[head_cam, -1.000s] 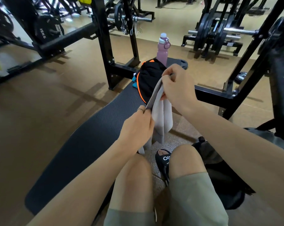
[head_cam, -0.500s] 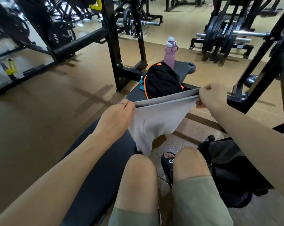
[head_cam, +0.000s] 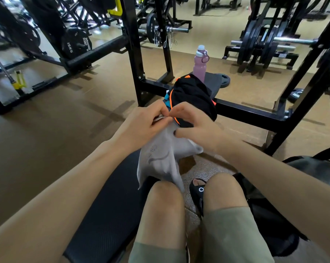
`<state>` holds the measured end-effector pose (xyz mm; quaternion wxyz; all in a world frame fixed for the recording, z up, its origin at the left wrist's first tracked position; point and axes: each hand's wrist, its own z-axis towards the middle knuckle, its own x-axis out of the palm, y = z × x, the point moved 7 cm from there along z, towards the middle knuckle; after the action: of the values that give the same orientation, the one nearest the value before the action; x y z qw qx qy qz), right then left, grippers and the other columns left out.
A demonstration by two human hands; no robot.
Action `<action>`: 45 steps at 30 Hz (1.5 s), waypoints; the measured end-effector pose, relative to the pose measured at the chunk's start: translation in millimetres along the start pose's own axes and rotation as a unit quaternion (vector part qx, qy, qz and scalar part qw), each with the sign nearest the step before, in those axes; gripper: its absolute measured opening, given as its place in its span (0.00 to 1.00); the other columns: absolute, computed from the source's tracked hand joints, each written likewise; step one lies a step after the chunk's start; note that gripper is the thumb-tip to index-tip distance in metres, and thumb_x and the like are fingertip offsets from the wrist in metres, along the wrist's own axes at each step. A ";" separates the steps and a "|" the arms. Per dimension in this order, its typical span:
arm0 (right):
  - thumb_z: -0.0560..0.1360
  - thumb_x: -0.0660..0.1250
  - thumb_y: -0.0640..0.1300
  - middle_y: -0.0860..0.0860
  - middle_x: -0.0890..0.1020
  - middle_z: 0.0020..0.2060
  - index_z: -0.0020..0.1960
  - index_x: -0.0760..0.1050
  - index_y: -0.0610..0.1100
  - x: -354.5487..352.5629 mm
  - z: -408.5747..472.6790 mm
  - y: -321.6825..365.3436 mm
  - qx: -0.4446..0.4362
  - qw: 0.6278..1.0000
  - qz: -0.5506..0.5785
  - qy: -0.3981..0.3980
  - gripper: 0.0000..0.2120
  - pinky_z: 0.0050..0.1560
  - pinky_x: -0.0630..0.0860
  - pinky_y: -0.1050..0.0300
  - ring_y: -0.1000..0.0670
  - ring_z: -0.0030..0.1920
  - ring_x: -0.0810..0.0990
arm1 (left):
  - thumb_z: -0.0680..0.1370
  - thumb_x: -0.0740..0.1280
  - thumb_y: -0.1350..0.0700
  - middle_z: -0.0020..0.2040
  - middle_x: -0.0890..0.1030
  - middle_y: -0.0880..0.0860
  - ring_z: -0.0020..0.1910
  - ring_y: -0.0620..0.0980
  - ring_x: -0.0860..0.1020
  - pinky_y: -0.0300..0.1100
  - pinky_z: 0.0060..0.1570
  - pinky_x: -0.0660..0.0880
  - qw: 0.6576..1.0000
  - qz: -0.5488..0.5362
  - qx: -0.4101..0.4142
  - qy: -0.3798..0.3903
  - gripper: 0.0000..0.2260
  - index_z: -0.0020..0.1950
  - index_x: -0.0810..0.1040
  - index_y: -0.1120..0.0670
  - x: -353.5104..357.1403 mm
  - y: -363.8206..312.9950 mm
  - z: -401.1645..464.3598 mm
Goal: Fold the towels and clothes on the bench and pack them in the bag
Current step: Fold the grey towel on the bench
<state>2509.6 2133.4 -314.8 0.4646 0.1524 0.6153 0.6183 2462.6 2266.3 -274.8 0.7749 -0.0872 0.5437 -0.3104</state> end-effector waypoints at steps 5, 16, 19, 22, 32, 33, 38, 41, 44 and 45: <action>0.74 0.69 0.32 0.43 0.82 0.44 0.50 0.73 0.39 11.4 -4.0 2.5 0.001 0.999 0.044 -0.008 0.08 0.51 0.78 0.50 0.47 0.47 0.82 | 0.80 0.69 0.55 0.33 0.76 0.49 0.32 0.49 0.73 0.42 0.34 0.70 1.000 -0.025 -0.003 -0.007 0.07 0.50 0.72 0.55 0.3 -2.1 -8.1; 0.75 0.68 0.31 0.43 0.83 0.44 0.52 0.78 0.39 8.4 -11.3 1.4 0.003 1.000 0.010 0.024 0.08 0.48 0.77 0.56 0.50 0.43 0.81 | 0.79 0.71 0.54 0.38 0.78 0.48 0.37 0.50 0.76 0.45 0.39 0.75 0.994 -0.085 -0.047 0.038 0.06 0.48 0.77 0.53 4.9 6.0 -24.7; 0.74 0.68 0.34 0.43 0.83 0.43 0.50 0.78 0.40 6.7 -9.9 4.7 -0.003 1.000 0.012 0.019 0.06 0.48 0.77 0.54 0.51 0.43 0.80 | 0.78 0.73 0.53 0.38 0.78 0.49 0.37 0.50 0.76 0.46 0.39 0.75 0.993 -0.098 -0.046 0.042 0.07 0.45 0.77 0.55 2.4 4.1 -22.3; 0.76 0.67 0.32 0.43 0.82 0.44 0.50 0.77 0.38 0.8 -10.3 5.9 -0.006 1.000 -0.014 0.018 0.04 0.50 0.78 0.51 0.51 0.44 0.80 | 0.77 0.74 0.54 0.37 0.79 0.49 0.37 0.50 0.77 0.48 0.40 0.76 0.993 -0.100 -0.044 0.051 0.08 0.43 0.78 0.56 1.1 5.9 -23.1; 0.75 0.70 0.31 0.46 0.83 0.47 0.54 0.77 0.37 15.7 -14.6 8.1 -0.028 0.998 0.010 0.050 0.09 0.57 0.80 0.53 0.51 0.50 0.84 | 0.78 0.73 0.57 0.39 0.80 0.49 0.40 0.50 0.79 0.50 0.43 0.77 0.996 -0.072 0.007 0.060 0.05 0.44 0.80 0.55 -3.0 -5.9 -17.2; 0.75 0.69 0.31 0.47 0.83 0.47 0.53 0.78 0.38 16.2 -15.1 6.8 -0.021 0.999 0.012 0.049 0.08 0.56 0.80 0.55 0.52 0.49 0.83 | 0.78 0.73 0.56 0.38 0.80 0.49 0.40 0.49 0.78 0.49 0.43 0.77 0.996 -0.069 0.008 0.063 0.05 0.43 0.80 0.55 -3.7 -6.2 -17.0; 0.76 0.69 0.33 0.48 0.82 0.43 0.50 0.79 0.38 15.8 -13.6 -0.2 0.004 0.999 0.004 0.047 0.03 0.51 0.76 0.58 0.55 0.45 0.80 | 0.77 0.73 0.55 0.39 0.81 0.48 0.41 0.48 0.79 0.47 0.45 0.77 0.995 -0.057 0.005 0.082 0.05 0.45 0.80 0.54 -3.6 -4.7 -16.9; 0.74 0.69 0.36 0.48 0.79 0.38 0.45 0.77 0.38 11.5 -12.7 -5.9 0.031 0.999 0.021 0.037 0.02 0.46 0.72 0.53 0.53 0.41 0.76 | 0.77 0.73 0.54 0.41 0.82 0.47 0.44 0.47 0.81 0.47 0.47 0.77 0.994 -0.035 0.006 0.106 0.05 0.47 0.80 0.53 -1.9 -0.8 -18.5; 0.69 0.68 0.40 0.45 0.77 0.36 0.43 0.75 0.36 10.0 -11.8 -9.4 0.045 0.998 0.030 0.028 0.07 0.42 0.68 0.51 0.50 0.39 0.73 | 0.78 0.72 0.52 0.42 0.81 0.45 0.45 0.44 0.80 0.46 0.47 0.76 0.993 0.000 0.021 0.119 0.05 0.48 0.80 0.53 -0.7 -1.9 -18.8; 0.68 0.67 0.40 0.44 0.77 0.36 0.43 0.75 0.35 9.9 -11.5 -9.8 0.046 0.998 0.031 0.024 0.08 0.42 0.67 0.51 0.50 0.38 0.72 | 0.78 0.72 0.52 0.42 0.81 0.45 0.45 0.44 0.80 0.46 0.47 0.76 0.993 0.002 0.025 0.117 0.05 0.48 0.80 0.53 -0.8 -3.0 -18.3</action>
<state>2499.5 2132.0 -329.6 0.4229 0.1774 0.6491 0.6069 2444.9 2268.1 -279.9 0.7084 -0.0298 0.6231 -0.3302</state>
